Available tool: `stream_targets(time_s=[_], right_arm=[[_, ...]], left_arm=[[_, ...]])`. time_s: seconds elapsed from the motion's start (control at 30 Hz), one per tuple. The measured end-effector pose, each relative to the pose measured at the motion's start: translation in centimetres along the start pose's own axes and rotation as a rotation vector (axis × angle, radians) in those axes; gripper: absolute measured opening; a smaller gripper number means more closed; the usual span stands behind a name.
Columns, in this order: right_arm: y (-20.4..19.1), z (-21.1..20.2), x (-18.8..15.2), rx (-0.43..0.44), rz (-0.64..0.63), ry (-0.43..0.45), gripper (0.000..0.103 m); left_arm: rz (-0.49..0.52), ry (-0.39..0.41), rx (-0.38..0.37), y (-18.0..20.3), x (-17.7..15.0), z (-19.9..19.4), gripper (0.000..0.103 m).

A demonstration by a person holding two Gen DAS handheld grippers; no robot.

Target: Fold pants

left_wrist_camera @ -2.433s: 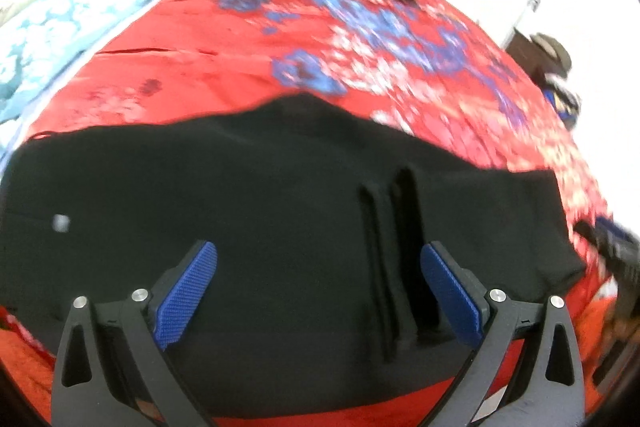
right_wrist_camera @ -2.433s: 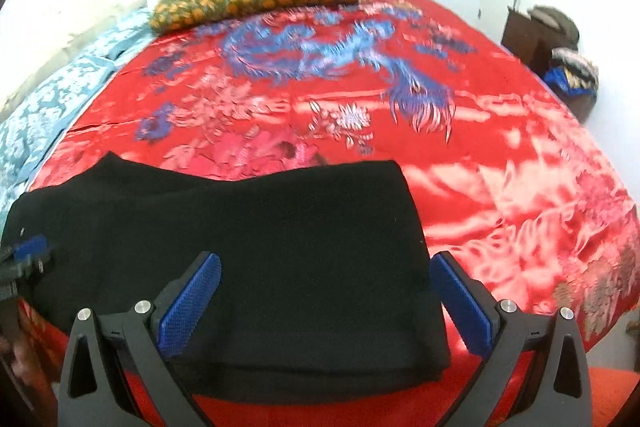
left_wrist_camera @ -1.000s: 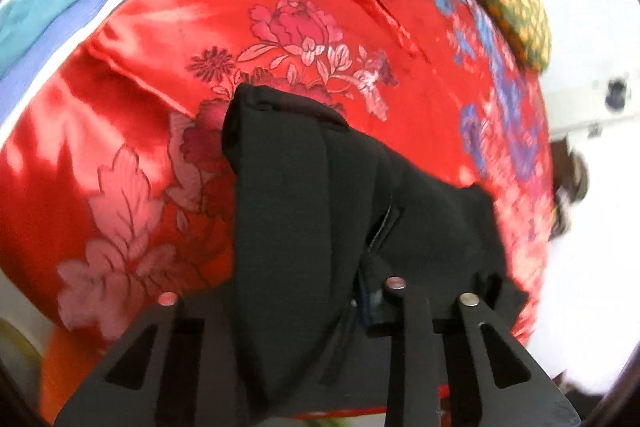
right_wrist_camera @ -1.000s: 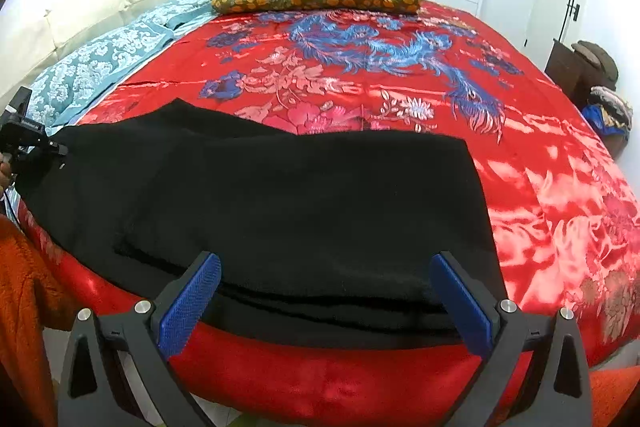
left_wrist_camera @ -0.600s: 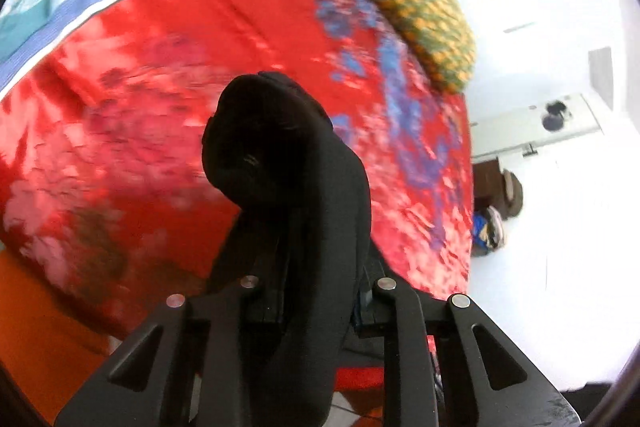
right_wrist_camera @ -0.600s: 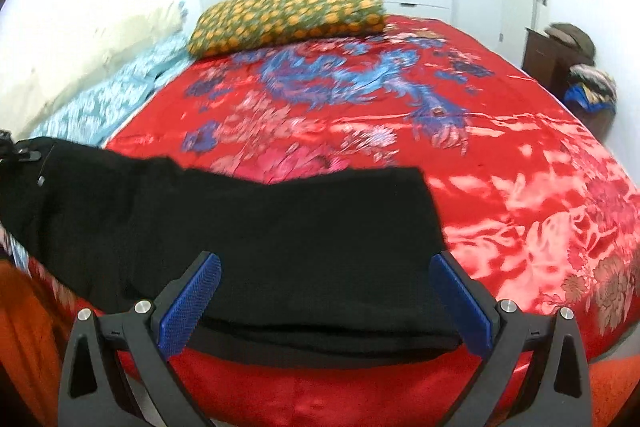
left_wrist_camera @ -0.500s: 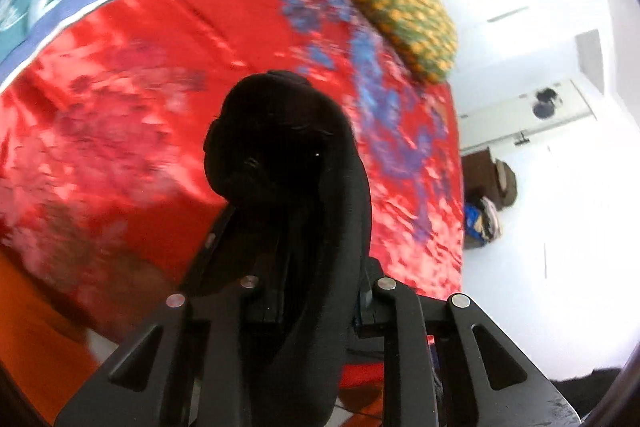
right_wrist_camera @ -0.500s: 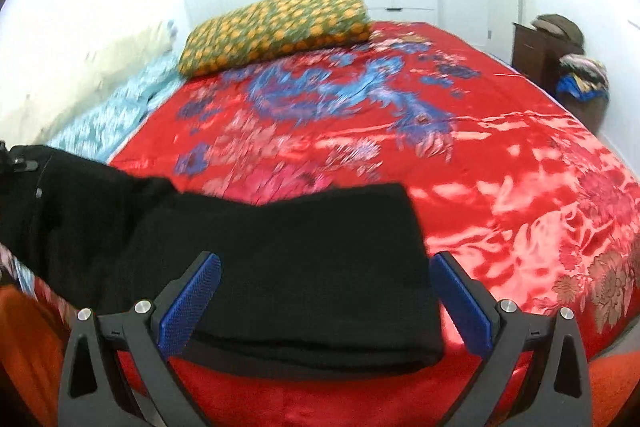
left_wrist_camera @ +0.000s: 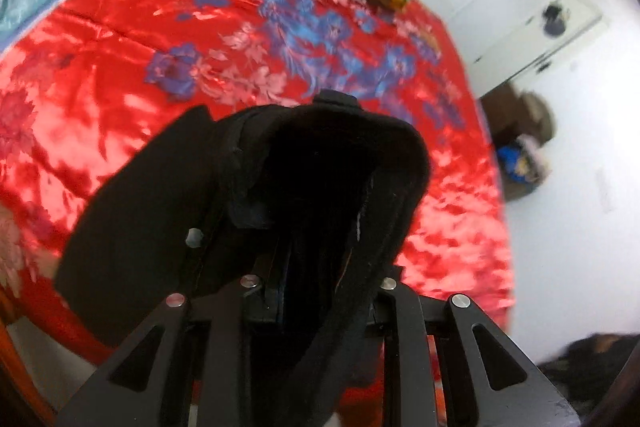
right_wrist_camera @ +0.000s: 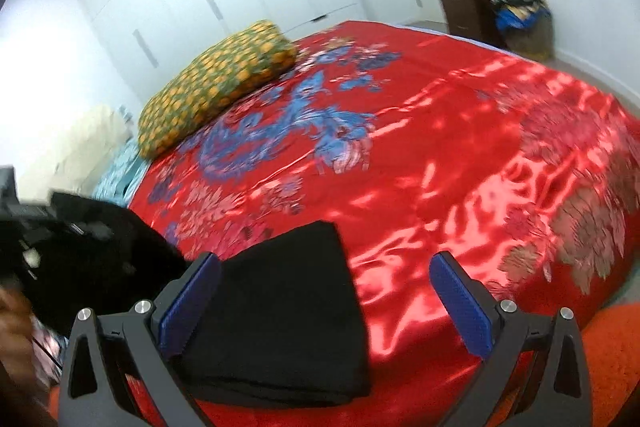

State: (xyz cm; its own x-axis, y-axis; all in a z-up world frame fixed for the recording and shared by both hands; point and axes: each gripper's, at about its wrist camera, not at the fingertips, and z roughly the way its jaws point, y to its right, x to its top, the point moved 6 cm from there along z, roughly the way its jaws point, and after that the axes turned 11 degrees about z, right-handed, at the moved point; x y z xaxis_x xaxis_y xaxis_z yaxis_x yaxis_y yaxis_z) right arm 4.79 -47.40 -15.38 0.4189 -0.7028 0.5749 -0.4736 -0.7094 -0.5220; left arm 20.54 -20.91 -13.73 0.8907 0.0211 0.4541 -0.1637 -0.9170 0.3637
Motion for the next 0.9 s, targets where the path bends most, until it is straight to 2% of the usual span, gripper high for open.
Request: stream_targets(time_s=[0.07, 0.1, 0.13, 0.17, 0.2, 0.23, 0.3, 0.37, 0.4, 0.43, 0.5, 0.57, 0.6, 0.7, 0.73, 0.8, 0.9], right_arm=[[1.2, 0.0, 0.8, -0.006, 0.047, 0.013, 0.103], [1.8, -0.1, 1.1, -0.013, 0.068, 0.022, 0.103], [2.6, -0.1, 1.6, -0.021, 0.095, 0.034, 0.103], [3.1, -0.2, 2.0, -0.024, 0.112, 0.041, 0.103], [3.9, -0.4, 2.4, -0.027, 0.136, 0.052, 0.103], [4.6, -0.6, 2.8, -0.027, 0.166, 0.064, 0.103], [6.0, -1.0, 3.4, -0.018, 0.219, 0.081, 0.103], [7.3, -1.3, 3.7, -0.007, 0.284, 0.096, 0.103], [7.9, -1.2, 3.8, 0.012, 0.316, 0.088, 0.103], [8.0, -0.9, 3.7, 0.044, 0.334, 0.068, 0.103], [6.7, 0.0, 3.4, 0.138, 0.312, 0.0, 0.103], [3.5, 1.5, 2.1, 0.259, 0.212, -0.129, 0.103], [1.4, 2.3, 1.0, 0.309, 0.137, -0.208, 0.103], [-3.9, 3.2, -2.7, 0.404, -0.069, -0.342, 0.1], [-5.0, 3.4, -3.6, 0.402, -0.125, -0.367, 0.096], [-6.1, 4.9, -5.1, 0.335, -0.227, -0.404, 0.086], [-5.5, 7.6, -6.0, 0.262, -0.213, -0.48, 0.08]], left_arm=[[0.072, -0.012, 0.066, 2.1, -1.6, 2.4, 0.032], [0.143, -0.068, 0.058, 3.9, -2.8, 4.8, 0.051], [0.213, -0.141, 0.028, 5.5, -4.2, 6.8, 0.062], [0.298, -0.247, -0.019, 7.7, -5.9, 9.0, 0.062], [0.336, -0.283, -0.044, 8.8, -6.8, 9.5, 0.055], [0.359, -0.29, -0.083, 9.9, -7.3, 9.2, 0.053], [0.374, -0.248, -0.221, 11.8, -6.8, 6.7, 0.056], [0.369, -0.182, -0.311, 11.6, -4.7, 3.1, 0.068], [0.367, -0.147, -0.319, 10.9, -3.5, 1.6, 0.078], [0.363, -0.1, -0.313, 9.4, -1.9, 0.1, 0.086], [0.343, -0.013, -0.261, 5.5, 0.7, -2.8, 0.088], [0.304, 0.046, -0.168, 0.1, 2.6, -4.8, 0.088], [0.28, 0.056, -0.134, -2.3, 2.9, -5.4, 0.088], [0.188, 0.053, -0.06, -9.9, 1.4, -6.5, 0.088], [0.167, 0.041, -0.04, -11.8, 0.4, -6.5, 0.088], [0.132, 0.002, 0.015, -16.0, -2.4, -5.6, 0.088], [0.086, -0.04, 0.074, -21.0, -6.3, -4.1, 0.088]])
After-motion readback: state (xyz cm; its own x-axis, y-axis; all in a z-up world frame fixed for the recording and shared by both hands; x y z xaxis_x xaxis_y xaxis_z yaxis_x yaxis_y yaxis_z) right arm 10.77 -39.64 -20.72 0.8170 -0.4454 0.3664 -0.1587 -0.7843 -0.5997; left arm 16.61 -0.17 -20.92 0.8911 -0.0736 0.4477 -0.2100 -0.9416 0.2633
